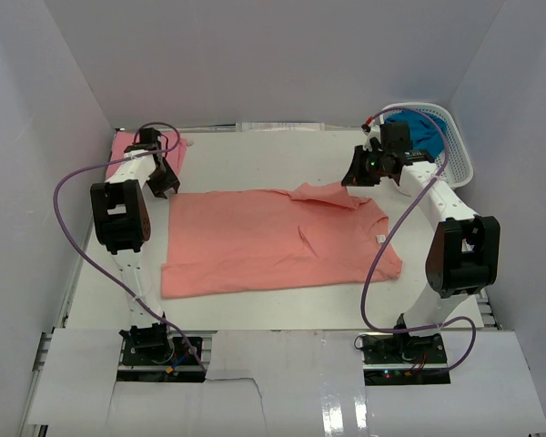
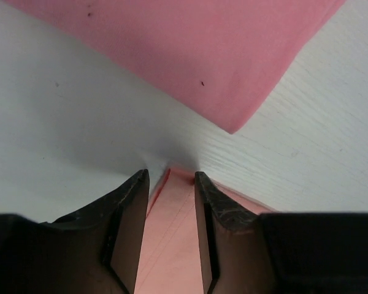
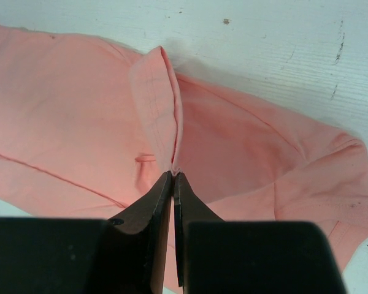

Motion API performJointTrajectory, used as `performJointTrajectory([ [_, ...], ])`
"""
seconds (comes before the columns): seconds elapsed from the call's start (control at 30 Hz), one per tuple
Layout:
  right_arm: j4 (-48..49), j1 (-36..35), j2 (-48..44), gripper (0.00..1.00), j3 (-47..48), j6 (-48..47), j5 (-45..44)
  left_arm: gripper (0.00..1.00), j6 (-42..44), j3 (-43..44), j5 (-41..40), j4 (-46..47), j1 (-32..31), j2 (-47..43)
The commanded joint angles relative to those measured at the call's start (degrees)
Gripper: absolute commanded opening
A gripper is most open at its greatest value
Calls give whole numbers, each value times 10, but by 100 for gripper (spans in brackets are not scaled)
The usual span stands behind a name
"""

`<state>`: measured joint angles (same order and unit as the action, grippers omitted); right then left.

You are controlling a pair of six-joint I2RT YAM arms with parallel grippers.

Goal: Fold and stack the t-shirts
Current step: Grap the side of the flattened tshirt furthest away from the robot with both arms

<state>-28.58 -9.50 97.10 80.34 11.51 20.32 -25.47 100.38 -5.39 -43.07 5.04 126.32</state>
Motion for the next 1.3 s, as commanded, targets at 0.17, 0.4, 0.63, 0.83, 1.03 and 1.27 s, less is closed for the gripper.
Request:
performJointTrajectory([
  [0.17, -1, -2, -17, 9, 6, -6, 10, 28, 7, 8, 14, 3, 0, 0],
  [0.4, 3, -2, -12, 9, 9, -3, 12, 27, 5, -19, 15, 11, 0, -20],
  [0.63, -14, -2, 55, 8, 93, -6, 8, 0, 6, -30, 27, 15, 0, -26],
  [0.83, -84, 3, 170, 8, 290, -7, 17, 0, -5, -40, 49, 18, 0, -58],
  [1.03, -97, 19, 165, 8, 343, 4, 5, 0, -19, -89, 38, 33, -1, -130],
  [1.27, -105, 41, 147, 8, 338, 3, 10, 0, -28, -143, 17, 45, 0, -173],
])
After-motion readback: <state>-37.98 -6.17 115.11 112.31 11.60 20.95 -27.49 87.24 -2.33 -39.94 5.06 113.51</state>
